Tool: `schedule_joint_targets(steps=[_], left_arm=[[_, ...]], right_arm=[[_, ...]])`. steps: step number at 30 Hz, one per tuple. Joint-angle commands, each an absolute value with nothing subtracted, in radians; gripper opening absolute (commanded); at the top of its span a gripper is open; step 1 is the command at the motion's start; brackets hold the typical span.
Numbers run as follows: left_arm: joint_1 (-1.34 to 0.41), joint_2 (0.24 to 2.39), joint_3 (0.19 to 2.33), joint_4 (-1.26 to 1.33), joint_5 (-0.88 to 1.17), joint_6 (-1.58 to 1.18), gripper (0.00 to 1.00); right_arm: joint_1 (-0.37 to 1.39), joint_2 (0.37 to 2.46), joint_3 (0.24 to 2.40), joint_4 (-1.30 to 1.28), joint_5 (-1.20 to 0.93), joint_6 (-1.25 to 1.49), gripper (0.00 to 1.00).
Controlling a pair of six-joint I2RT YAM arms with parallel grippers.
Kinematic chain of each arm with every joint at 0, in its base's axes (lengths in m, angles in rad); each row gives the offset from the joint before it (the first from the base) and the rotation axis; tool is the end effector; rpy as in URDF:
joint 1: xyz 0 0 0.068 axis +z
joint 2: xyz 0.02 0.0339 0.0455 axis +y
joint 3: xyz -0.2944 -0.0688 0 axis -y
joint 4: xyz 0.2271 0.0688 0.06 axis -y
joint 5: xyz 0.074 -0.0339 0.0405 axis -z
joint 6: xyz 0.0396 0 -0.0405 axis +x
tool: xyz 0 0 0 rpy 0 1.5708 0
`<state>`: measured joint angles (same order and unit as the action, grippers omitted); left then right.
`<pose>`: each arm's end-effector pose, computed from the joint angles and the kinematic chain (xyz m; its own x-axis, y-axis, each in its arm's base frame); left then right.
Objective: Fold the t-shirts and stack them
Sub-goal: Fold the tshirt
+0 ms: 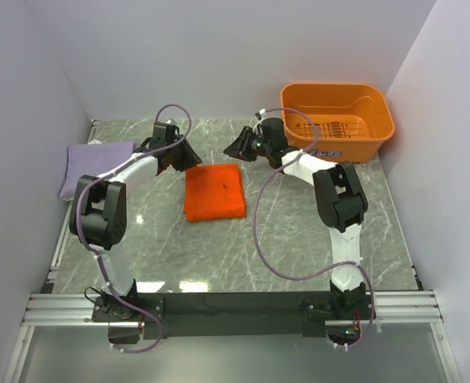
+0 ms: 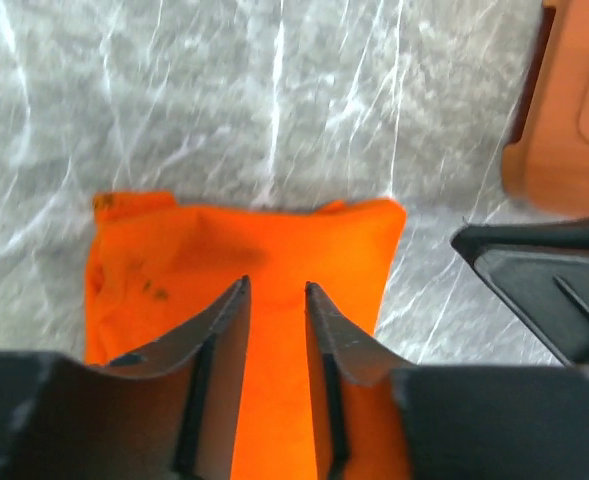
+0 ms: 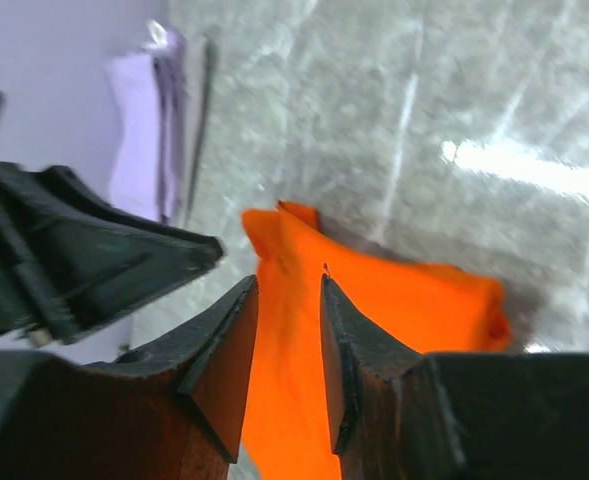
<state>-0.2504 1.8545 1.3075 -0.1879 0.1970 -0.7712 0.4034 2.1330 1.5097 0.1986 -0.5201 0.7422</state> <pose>0.3965 -0.1094 0.2536 -0.7332 -0.5180 -0.4405 -0.1776 0.7713 -0.6112 0.4476 0.2124 0.2341 -0.7910 0.3001 -0.5331 -0.3018 0.5665 0.7668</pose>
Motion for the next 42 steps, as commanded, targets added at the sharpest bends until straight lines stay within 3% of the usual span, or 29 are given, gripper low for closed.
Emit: schedule_joint_targets(steps=[1,5,14,23,29,37,42], left_arm=[[-0.239,1.916,1.327,-0.104,0.196,-0.814,0.31],[-0.224,2.026,1.341,-0.081,0.196,-0.830,0.24],[-0.183,2.097,1.342,-0.051,0.241,-0.838,0.23],[-0.189,1.818,1.246,-0.144,0.245,-0.815,0.34],[-0.230,1.632,1.083,-0.276,0.291,-0.793,0.32],[-0.293,1.568,0.825,-0.197,0.331,-0.854,0.22],[-0.273,1.666,0.772,-0.184,0.298,-0.882,0.06]], right_arm=[[0.414,2.132,1.513,0.325,-0.506,0.830,0.38],[0.413,2.192,1.500,0.336,-0.472,0.857,0.37],[0.411,2.247,1.474,0.307,-0.442,0.835,0.36],[0.413,1.990,1.379,0.275,-0.503,0.761,0.36],[0.440,1.849,1.194,0.305,-0.678,0.788,0.36],[0.466,1.884,0.996,0.360,-0.773,0.836,0.34],[0.431,2.031,0.996,0.299,-0.775,0.836,0.33]])
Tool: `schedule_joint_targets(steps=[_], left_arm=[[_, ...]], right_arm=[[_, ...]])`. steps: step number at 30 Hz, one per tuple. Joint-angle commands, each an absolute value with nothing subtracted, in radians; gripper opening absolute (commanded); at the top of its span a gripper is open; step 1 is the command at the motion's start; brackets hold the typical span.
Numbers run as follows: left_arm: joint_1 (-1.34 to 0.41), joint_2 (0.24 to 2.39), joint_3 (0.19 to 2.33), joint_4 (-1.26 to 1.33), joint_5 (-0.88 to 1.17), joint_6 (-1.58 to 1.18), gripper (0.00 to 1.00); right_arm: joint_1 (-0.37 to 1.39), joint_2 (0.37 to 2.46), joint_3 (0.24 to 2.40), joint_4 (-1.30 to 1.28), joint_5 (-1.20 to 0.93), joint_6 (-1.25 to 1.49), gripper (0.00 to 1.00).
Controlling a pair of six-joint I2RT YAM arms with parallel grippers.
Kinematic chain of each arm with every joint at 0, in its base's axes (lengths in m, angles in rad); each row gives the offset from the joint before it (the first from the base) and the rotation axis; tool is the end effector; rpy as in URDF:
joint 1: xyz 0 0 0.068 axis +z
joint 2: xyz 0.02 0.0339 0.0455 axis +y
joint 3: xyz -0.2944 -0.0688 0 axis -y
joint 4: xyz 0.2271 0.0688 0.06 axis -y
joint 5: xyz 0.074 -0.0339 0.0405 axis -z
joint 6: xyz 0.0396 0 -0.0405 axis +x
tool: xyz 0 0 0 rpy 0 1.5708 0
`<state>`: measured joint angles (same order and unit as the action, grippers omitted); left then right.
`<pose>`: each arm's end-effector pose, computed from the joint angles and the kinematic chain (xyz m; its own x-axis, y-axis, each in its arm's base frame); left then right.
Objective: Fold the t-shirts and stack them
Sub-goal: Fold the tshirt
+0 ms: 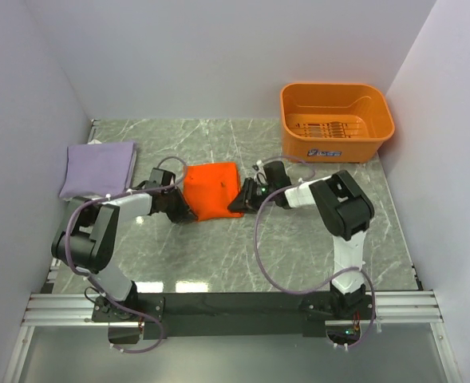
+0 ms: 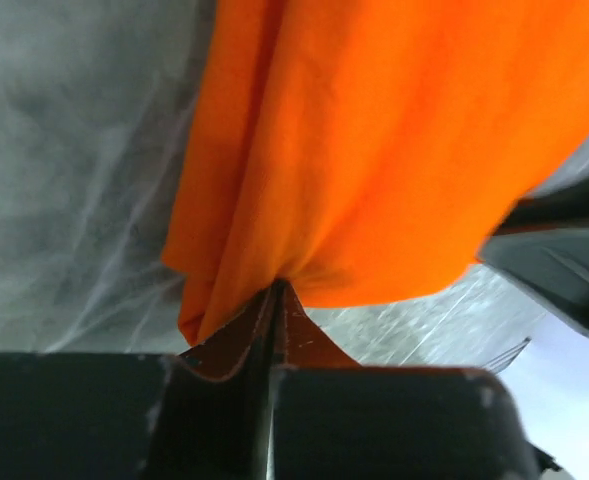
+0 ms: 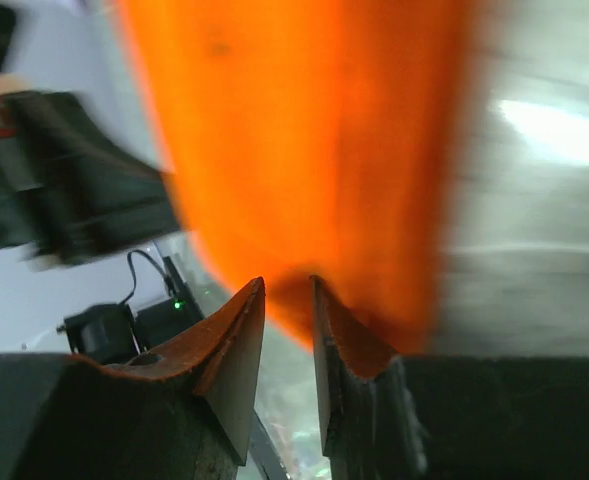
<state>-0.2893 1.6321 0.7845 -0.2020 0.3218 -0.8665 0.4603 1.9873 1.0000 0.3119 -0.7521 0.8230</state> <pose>0.2733 -0.0944 0.1800 -0.8595 -0.4985 -0.1134 -0.3605 0.7482 -0.5570 0.3415 0.1995 0.1619 -0.9690 0.1172 -0.2176 -0.1348 0.4875 0.8627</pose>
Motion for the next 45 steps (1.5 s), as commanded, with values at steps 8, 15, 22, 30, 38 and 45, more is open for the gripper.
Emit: schedule_joint_targets(steps=[8,15,22,30,38,45], left_arm=[[-0.258,1.523,0.745,-0.245,0.275,-0.876,0.04],[-0.256,1.300,0.833,-0.373,0.129,-0.848,0.20],[-0.204,1.126,0.864,-0.426,-0.026,-0.763,0.45],[-0.187,0.925,0.844,-0.425,-0.238,-0.660,0.86],[-0.189,0.753,0.746,-0.370,-0.379,-0.583,0.94],[-0.189,0.707,0.715,-0.354,-0.376,-0.549,0.95]], right_arm=[[0.400,1.890,0.980,0.220,-0.756,0.784,0.31],[0.498,1.825,1.107,0.304,-0.808,0.841,0.31],[0.630,2.073,1.293,0.356,-0.839,0.893,0.31],[0.630,2.253,1.321,0.341,-0.822,0.925,0.30],[0.620,2.094,1.422,0.190,-0.744,0.824,0.30],[0.581,2.241,1.499,0.224,-0.715,0.899,0.30]])
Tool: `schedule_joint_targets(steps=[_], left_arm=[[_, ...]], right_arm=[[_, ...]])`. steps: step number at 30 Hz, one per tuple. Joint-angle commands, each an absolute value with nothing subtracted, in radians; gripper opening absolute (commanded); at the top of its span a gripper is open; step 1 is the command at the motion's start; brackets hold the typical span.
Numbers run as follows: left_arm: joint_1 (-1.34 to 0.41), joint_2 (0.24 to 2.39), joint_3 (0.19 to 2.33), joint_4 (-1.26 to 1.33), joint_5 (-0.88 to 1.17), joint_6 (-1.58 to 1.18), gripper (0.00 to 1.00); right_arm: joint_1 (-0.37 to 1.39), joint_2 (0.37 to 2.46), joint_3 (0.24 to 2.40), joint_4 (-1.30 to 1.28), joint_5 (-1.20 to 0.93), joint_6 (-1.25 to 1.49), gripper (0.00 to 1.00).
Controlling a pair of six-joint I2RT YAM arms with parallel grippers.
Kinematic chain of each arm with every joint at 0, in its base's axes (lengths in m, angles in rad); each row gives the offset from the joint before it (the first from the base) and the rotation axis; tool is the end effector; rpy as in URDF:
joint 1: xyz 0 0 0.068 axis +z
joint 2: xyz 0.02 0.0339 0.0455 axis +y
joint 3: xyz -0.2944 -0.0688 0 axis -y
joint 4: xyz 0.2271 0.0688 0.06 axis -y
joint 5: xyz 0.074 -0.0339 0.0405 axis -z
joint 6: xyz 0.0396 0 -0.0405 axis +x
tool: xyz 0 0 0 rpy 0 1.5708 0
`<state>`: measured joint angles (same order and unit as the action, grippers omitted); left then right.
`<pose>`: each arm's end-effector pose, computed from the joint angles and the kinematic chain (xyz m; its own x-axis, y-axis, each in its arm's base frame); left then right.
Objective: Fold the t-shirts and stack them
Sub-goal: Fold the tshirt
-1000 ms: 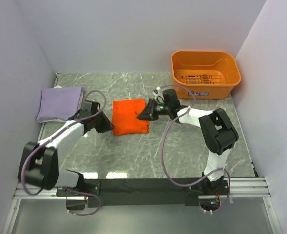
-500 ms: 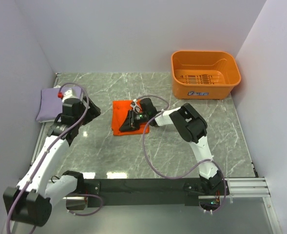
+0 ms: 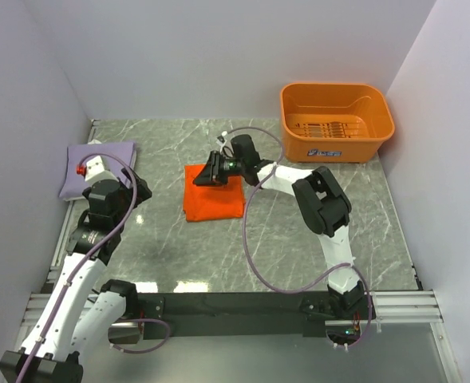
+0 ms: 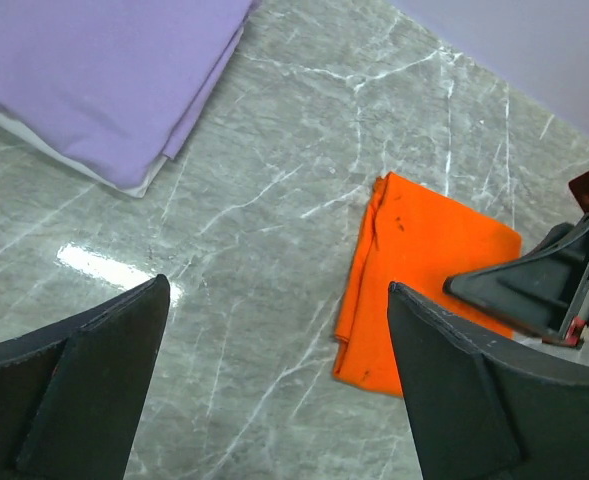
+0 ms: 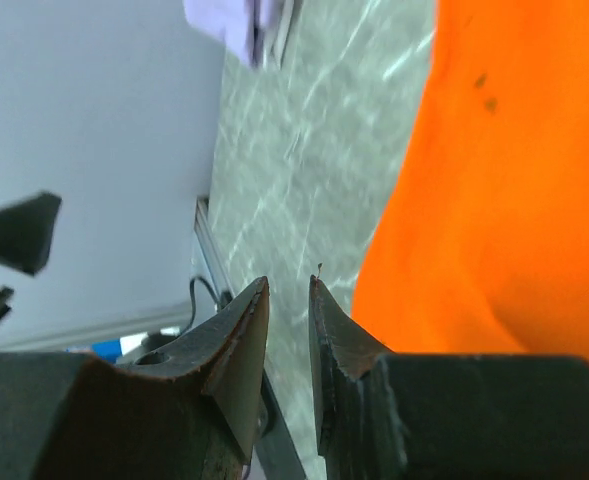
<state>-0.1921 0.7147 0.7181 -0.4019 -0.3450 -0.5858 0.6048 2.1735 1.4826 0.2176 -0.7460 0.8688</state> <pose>0.1273 -0.0111 0.3240 -0.2476 -0.4819 -0.8405 -0.3158 0.8603 -0.4002 0.3894 0.3018 0.2106 -0.9404 0.0317 -0.3385 -0.3042 0.3662 0.8794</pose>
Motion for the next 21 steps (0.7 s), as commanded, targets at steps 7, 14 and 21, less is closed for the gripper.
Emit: schedule_joint_targets(steps=[7,14,21], left_arm=[[-0.187,0.756,0.729,-0.370,-0.351,-0.554,0.96],[-0.187,0.775,0.727,-0.370,-0.334,-0.555,0.96],[-0.184,0.796,0.729,-0.368,-0.319,-0.554,0.96]], right_arm=[[0.554,2.324,1.497,0.236,-0.709,0.914,0.30],[0.522,2.252,1.554,0.216,-0.733,0.891,0.30],[0.486,2.325,1.710,0.210,-0.701,0.922,0.31]])
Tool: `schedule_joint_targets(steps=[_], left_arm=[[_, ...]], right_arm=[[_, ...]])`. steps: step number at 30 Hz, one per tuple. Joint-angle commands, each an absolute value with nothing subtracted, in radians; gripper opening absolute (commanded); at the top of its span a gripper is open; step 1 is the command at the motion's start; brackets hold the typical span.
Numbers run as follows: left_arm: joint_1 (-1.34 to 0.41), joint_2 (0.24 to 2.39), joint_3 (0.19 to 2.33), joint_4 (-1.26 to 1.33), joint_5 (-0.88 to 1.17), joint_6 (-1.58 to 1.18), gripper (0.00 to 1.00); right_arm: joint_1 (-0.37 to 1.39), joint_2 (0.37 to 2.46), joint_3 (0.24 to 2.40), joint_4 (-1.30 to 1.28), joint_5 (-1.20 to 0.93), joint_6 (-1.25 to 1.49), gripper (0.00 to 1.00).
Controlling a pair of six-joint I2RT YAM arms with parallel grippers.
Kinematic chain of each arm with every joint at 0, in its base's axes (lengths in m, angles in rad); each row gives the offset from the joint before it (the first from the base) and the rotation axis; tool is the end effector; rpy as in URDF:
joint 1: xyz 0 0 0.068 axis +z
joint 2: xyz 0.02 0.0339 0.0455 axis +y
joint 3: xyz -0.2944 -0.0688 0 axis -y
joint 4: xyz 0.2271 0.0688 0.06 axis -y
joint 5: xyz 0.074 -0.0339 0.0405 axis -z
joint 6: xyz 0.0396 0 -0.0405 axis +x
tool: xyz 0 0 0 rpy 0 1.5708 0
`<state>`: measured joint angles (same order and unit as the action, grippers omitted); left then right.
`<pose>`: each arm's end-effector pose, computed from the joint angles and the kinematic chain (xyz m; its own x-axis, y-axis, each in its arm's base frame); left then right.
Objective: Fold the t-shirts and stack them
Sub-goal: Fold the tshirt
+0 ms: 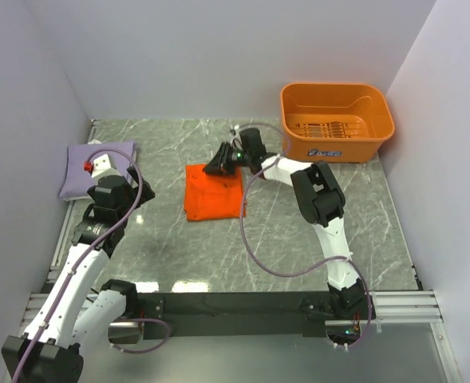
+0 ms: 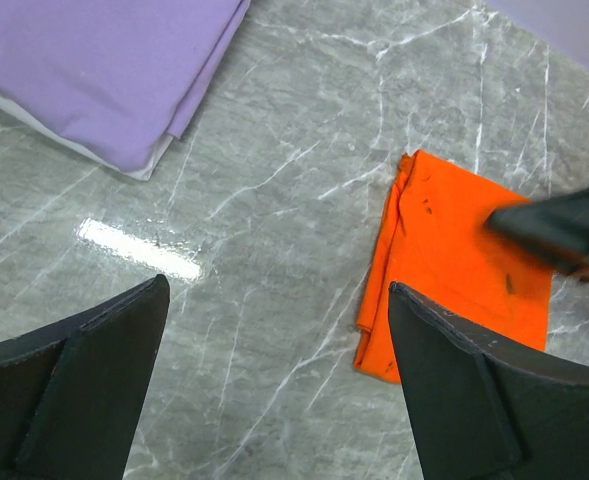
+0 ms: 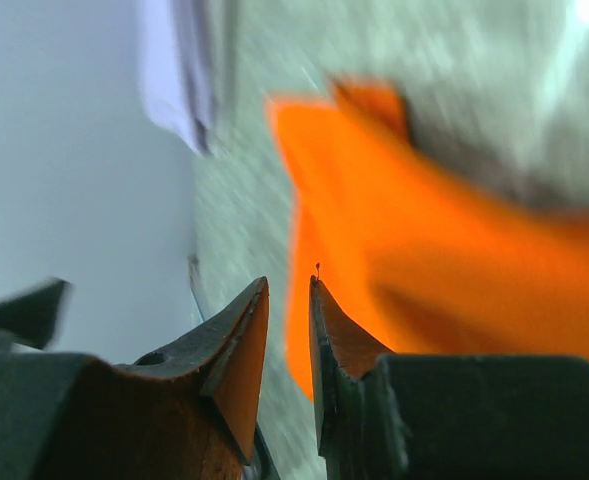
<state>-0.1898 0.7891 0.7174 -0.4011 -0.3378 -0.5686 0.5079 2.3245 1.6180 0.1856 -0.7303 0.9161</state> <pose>0.1425 -0.0140 0.3153 -0.3167 -0.4565 -0.8315 -0.3350 0.8739 -0.3522 0.4441 0.2774 0.1749 -0.9532 0.1457 -0.2648 -0.1835 0.4170 0.8902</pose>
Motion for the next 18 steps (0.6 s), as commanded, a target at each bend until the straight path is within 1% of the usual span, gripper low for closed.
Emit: schedule_joint_targets(steps=[1,5,9,17,18], left_arm=[[-0.184,0.798,0.729,-0.370,-0.319,-0.554,0.96],[-0.181,0.807,0.729,-0.368,-0.316,-0.552,0.96],[-0.181,0.819,0.729,-0.365,-0.307,-0.551,0.96],[-0.172,0.827,0.732,-0.362,-0.276,-0.549,0.96],[-0.170,0.824,0.729,-0.364,-0.276,-0.551,0.96]], right_arm=[[0.485,2.342,1.727,0.216,-0.696,0.928,0.31],[0.480,2.424,1.801,0.204,-0.669,0.953,0.31],[0.480,2.456,1.809,0.179,-0.643,0.953,0.31],[0.479,2.405,1.770,0.126,-0.600,0.891,0.31],[0.482,2.341,1.767,0.100,-0.586,0.843,0.32]])
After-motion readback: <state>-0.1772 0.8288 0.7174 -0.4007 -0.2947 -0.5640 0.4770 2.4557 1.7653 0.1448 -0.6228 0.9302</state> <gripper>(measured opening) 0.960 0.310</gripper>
